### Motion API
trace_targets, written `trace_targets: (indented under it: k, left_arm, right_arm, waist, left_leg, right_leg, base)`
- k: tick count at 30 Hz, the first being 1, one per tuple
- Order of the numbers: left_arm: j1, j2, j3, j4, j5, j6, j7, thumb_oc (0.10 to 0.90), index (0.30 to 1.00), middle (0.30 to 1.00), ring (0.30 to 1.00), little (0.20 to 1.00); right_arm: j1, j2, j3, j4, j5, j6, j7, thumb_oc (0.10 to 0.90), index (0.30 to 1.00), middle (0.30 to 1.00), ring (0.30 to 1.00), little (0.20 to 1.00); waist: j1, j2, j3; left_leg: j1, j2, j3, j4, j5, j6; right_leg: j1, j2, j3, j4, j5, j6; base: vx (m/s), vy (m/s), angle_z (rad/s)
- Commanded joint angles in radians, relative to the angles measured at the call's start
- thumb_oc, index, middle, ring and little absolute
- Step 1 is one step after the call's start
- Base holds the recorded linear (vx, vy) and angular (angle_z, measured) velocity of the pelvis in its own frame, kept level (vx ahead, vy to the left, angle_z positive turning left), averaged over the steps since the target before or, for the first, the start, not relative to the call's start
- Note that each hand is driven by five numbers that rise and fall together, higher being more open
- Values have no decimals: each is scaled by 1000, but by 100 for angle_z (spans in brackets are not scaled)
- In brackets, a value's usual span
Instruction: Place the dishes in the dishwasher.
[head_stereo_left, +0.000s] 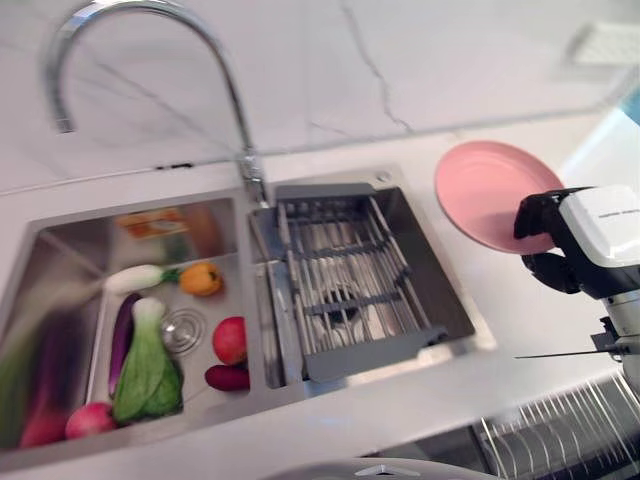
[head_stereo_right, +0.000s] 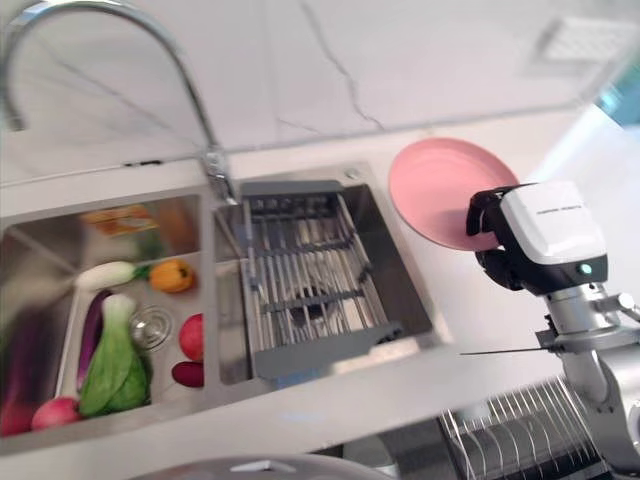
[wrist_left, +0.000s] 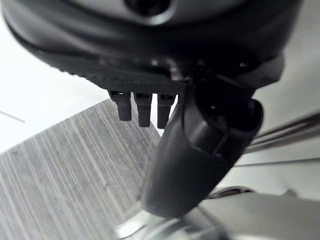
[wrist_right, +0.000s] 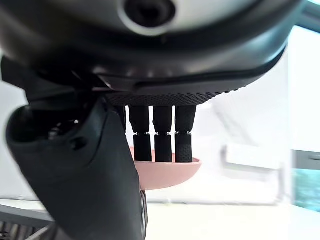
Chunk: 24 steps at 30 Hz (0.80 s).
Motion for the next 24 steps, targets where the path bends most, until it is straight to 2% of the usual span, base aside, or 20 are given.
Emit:
trace_targets:
  k: [1, 3, 5, 7, 8, 10, 13, 14, 15, 17, 18, 24]
  left_arm:
    - [-149, 71, -16, 3, 28, -7, -16, 800, 900, 900, 900, 900]
    - [-150, 86, -25, -9, 49, -3, -17, 800, 900, 900, 900, 900]
    - [-137, 91, 1, -5, 43, 2, -20, 800, 900, 900, 900, 900]
    - [-124, 87, 27, -1, 36, 5, -27, 800, 900, 900, 900, 900]
    - [-117, 85, 32, 2, 39, 6, -31, 800, 900, 900, 900, 900]
    - [-114, 77, 44, 2, 28, 7, -30, 800, 900, 900, 900, 900]
    - [-108, 57, 62, 6, 23, 9, -34, 800, 900, 900, 900, 900]
    - [-108, 57, 61, 6, 23, 9, -34, 800, 900, 900, 900, 900]
    - [-105, 40, 80, 10, -7, 12, -36, 800, 900, 900, 900, 900]
    - [-105, 39, 81, 9, -7, 12, -36, 800, 900, 900, 900, 900]
    - [-105, 37, 74, 15, -1, 15, -44, 800, 900, 900, 900, 900]
    - [-104, 28, 60, 12, -14, 14, -52, 800, 900, 900, 900, 900]
  right_arm:
    - [-144, -48, -62, -12, -31, 70, -135, 400, 300, 300, 300, 300]
    - [-144, -29, -58, 1, -40, 78, -146, 400, 300, 300, 300, 300]
    - [-117, -19, -66, 5, -55, 78, -144, 400, 300, 300, 300, 300]
    - [-94, -18, -84, 3, -71, 80, -125, 400, 300, 300, 300, 300]
    - [-96, -15, -90, 3, -79, 84, -125, 400, 300, 300, 300, 300]
    - [-103, -16, -79, 16, -77, 92, -116, 400, 300, 300, 300, 300]
    - [-78, -6, -68, 41, -59, 83, -89, 400, 300, 300, 300, 300]
    - [-77, -6, -69, 40, -59, 83, -88, 400, 300, 300, 300, 300]
    - [-70, -5, -52, 50, -42, 79, -55, 400, 300, 300, 300, 300]
    - [-73, -7, -50, 52, -41, 79, -56, 400, 300, 300, 300, 300]
    - [-79, -11, -25, 74, -24, 75, -41, 400, 300, 300, 300, 300]
    - [-107, -54, 37, 121, -6, 67, -12, 400, 300, 300, 300, 300]
  waist:
    - [-19, -22, -37]
    - [-9, -16, -36]
    - [15, -8, -41]
    - [34, -13, -50]
    - [50, -22, -61]
    - [68, -30, -65]
    - [69, -23, -60]
    - [69, -23, -60]
    - [63, -3, -51]
    - [61, -2, -50]
    - [63, 9, -34]
    - [71, 36, 5]
  left_leg:
    - [-32, 80, 2, 3, -53, -57]
    - [-50, 89, 48, 3, -40, -47]
    - [-53, 96, 97, 3, -35, -38]
    - [-58, 89, 139, 3, -29, -33]
    - [-60, 74, 143, 3, -52, -35]
    - [-62, 82, 197, 3, -37, -48]
    - [-51, 80, 197, 6, -23, -54]
    - [-50, 80, 196, 6, -23, -55]
    - [-40, 86, 186, 5, -14, -64]
    - [-39, 87, 186, 5, -13, -65]
    - [-51, 105, 195, 3, 30, -72]
    - [-66, 130, 168, 5, 60, -93]
  right_leg:
    - [-6, -183, -26, 17, -21, 50]
    - [28, -156, -64, 70, -83, 23]
    - [78, -137, -162, 181, -198, -2]
    - [140, -122, -213, 209, -259, -9]
    - [193, -137, -242, 175, -272, -3]
    - [218, -151, -293, 52, -242, 8]
    - [222, -151, -275, 15, -245, 11]
    - [223, -150, -276, 15, -246, 10]
    - [221, -149, -290, 15, -255, 5]
    - [221, -149, -290, 15, -255, 4]
    - [217, -131, -305, 15, -248, -14]
    - [225, -115, -346, 15, -265, -32]
  base:
    - [-299, 127, -200]
    - [-233, 115, -92]
    - [-141, 140, -131]
    - [-77, 76, -92]
    - [-64, 4, -93]
    - [-42, -45, -104]
    - [-13, -72, -118]
    - [17, -106, -26]
    - [-8, -71, -11]
    - [-54, -90, 0]
    - [-97, -144, 4]
    - [-61, -88, 24]
